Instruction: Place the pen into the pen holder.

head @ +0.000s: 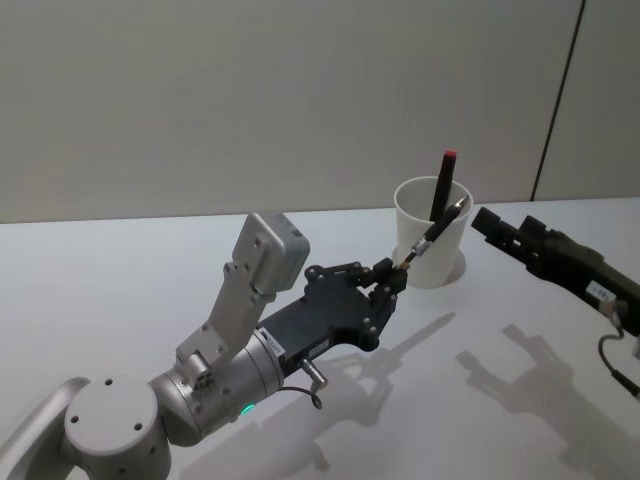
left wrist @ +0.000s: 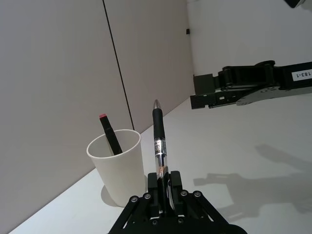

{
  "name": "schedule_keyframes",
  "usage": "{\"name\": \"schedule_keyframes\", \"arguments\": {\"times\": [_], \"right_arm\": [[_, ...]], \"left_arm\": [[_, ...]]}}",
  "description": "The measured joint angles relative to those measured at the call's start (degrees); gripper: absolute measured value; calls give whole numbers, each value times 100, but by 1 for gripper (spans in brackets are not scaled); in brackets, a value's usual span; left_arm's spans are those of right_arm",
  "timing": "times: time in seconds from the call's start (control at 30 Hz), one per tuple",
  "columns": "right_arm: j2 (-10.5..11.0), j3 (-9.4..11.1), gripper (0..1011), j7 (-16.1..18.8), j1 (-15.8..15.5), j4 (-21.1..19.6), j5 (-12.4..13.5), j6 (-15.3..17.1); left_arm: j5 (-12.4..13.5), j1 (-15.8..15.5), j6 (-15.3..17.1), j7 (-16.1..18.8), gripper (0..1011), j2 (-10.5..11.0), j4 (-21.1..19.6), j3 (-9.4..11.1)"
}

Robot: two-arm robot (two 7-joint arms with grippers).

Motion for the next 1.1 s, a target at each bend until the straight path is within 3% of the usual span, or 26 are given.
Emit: {"name": "schedule_keyframes", "arguments": {"times": [0.5,0.7,1.1], "right_arm": [[-560,-142,1001,-917,411,351,1350,473],[-709,-234,1001,-1056,560,522,1699,660],[-884,-418,1002,-1066,778,801,1950,811]], "left_arm": [[0,0,0,1,154,0,0,0],[0,0,0,1,154,0,0,0],[0,0,0,0,154,1,0,0]]}}
